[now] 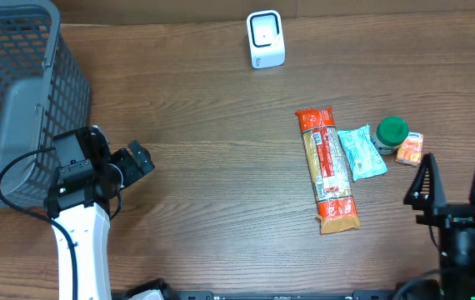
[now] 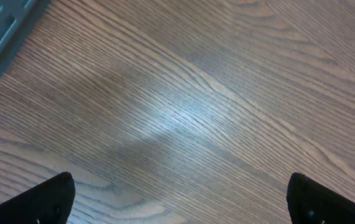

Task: Scan the item barcode

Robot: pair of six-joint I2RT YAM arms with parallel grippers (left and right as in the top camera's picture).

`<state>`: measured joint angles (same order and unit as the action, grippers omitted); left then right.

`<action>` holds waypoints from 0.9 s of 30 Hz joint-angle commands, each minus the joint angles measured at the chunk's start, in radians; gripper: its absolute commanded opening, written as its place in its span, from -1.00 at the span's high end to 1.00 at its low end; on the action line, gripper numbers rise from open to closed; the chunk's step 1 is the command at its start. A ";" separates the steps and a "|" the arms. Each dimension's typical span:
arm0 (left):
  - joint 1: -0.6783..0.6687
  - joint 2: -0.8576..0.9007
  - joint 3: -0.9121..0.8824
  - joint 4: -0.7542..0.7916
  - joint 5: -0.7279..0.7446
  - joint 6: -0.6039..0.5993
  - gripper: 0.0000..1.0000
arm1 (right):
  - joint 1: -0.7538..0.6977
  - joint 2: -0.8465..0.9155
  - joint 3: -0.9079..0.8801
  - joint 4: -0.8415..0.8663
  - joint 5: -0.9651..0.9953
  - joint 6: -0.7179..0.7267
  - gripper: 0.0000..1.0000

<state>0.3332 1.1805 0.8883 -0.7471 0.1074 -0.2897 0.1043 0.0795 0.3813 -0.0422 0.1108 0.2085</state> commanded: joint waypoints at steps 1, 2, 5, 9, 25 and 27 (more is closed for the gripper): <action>-0.005 0.005 0.014 0.000 -0.007 -0.013 -1.00 | -0.006 -0.060 -0.132 0.161 -0.027 -0.006 -1.00; -0.005 0.005 0.014 0.000 -0.007 -0.013 -1.00 | -0.006 -0.070 -0.164 0.208 -0.027 -0.006 -1.00; -0.005 0.005 0.014 0.000 -0.007 -0.013 -0.99 | -0.006 -0.077 -0.241 0.291 -0.027 -0.005 -1.00; -0.005 0.005 0.014 0.000 -0.007 -0.013 -0.99 | -0.006 -0.077 -0.311 0.292 -0.027 0.002 -1.00; -0.005 0.005 0.014 0.000 -0.007 -0.013 -1.00 | -0.005 -0.077 -0.374 -0.042 -0.110 -0.059 -1.00; -0.005 0.005 0.014 0.000 -0.006 -0.013 -1.00 | -0.005 -0.077 -0.374 -0.042 -0.114 -0.059 -1.00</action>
<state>0.3332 1.1809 0.8883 -0.7475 0.1074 -0.2897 0.1043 0.0120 0.0185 -0.0891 0.0292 0.1818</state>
